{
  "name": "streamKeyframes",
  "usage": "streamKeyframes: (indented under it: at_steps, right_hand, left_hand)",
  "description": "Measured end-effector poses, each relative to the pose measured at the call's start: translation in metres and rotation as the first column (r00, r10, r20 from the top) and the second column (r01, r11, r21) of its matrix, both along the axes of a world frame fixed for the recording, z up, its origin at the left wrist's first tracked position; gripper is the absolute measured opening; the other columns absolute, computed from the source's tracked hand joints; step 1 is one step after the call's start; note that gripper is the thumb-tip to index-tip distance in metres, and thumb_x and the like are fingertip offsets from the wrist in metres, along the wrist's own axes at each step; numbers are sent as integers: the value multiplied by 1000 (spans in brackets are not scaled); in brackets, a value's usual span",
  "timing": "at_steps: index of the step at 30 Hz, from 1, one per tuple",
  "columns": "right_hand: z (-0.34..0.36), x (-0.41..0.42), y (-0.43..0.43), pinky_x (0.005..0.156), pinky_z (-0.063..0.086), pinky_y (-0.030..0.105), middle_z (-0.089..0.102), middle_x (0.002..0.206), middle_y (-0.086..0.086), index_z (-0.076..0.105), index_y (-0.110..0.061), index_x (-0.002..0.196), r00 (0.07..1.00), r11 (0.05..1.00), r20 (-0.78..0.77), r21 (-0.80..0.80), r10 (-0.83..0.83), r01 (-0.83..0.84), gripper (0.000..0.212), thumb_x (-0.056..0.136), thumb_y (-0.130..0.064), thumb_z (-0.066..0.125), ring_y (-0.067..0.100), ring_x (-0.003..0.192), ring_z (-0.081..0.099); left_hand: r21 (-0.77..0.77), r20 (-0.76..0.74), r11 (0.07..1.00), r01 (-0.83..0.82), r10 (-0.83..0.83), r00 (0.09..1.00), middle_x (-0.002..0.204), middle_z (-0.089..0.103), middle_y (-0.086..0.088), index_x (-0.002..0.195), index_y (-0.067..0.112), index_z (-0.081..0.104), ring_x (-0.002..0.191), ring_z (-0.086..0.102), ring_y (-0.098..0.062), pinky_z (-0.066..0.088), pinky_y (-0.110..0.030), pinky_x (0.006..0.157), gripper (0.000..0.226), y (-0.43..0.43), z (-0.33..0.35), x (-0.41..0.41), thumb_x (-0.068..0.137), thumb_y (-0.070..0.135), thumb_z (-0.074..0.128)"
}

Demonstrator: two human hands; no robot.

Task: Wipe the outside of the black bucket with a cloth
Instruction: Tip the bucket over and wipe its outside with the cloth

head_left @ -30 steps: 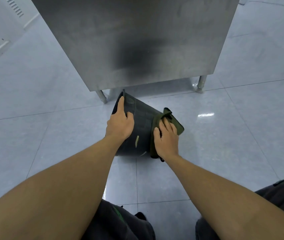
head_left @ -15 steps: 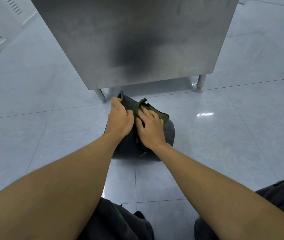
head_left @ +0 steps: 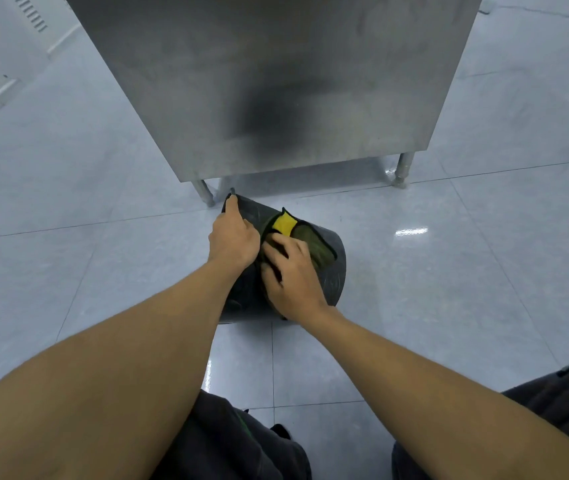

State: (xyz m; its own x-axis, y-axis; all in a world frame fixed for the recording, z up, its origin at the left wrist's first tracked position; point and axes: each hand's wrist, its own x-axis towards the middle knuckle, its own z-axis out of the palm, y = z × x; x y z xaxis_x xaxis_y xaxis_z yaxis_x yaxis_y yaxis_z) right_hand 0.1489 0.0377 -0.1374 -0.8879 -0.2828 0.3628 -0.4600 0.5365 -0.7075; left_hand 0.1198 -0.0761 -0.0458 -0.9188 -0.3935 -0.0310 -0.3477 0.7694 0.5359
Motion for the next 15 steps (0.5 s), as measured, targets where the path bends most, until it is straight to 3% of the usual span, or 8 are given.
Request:
streamKeyframes:
  at_steps: [3, 6, 10, 15]
  right_hand:
    - [-26, 26, 10, 99, 46, 33, 54, 131, 11, 61, -6, 124, 990, 995, -122, 78, 75, -66, 30, 95, -17, 59, 28, 120, 47]
    - [-47, 36, 20, 96, 48, 34, 55, 125, 9, 62, -10, 117, 969, 977, -201, 186, 141, -104, 24, 94, -16, 61, 28, 115, 48]
    - [-39, 22, 15, 89, 49, 36, 59, 118, 11, 65, -9, 117, 972, 990, -221, 128, 80, -52, 22, 97, -17, 61, 28, 106, 53]
    - [-8, -11, 5, 106, 41, 36, 59, 130, 11, 63, -8, 125, 995, 995, -45, -39, -94, 92, 28, 100, -18, 55, 27, 121, 51]
  left_hand:
    - [-23, -9, 1000, 2, -2, 1000, 134, 57, -19, 158, 17, 22, 117, 57, -38, 45, -44, 97, 59, 0, 0, 0, 102, 12, 40]
    - [-62, -35, 997, 49, -52, 998, 128, 60, -18, 158, 18, 20, 107, 60, -32, 46, -39, 87, 57, 5, -1, 1, 104, 15, 39]
    - [-54, -40, 995, 87, -90, 995, 125, 60, -16, 158, 22, 19, 91, 52, -23, 41, -35, 78, 60, 10, -3, 0, 103, 13, 39]
    - [-15, -34, 991, 134, -134, 990, 117, 60, -10, 158, 19, 19, 92, 53, -22, 39, -32, 78, 60, 10, -1, 1, 102, 12, 38]
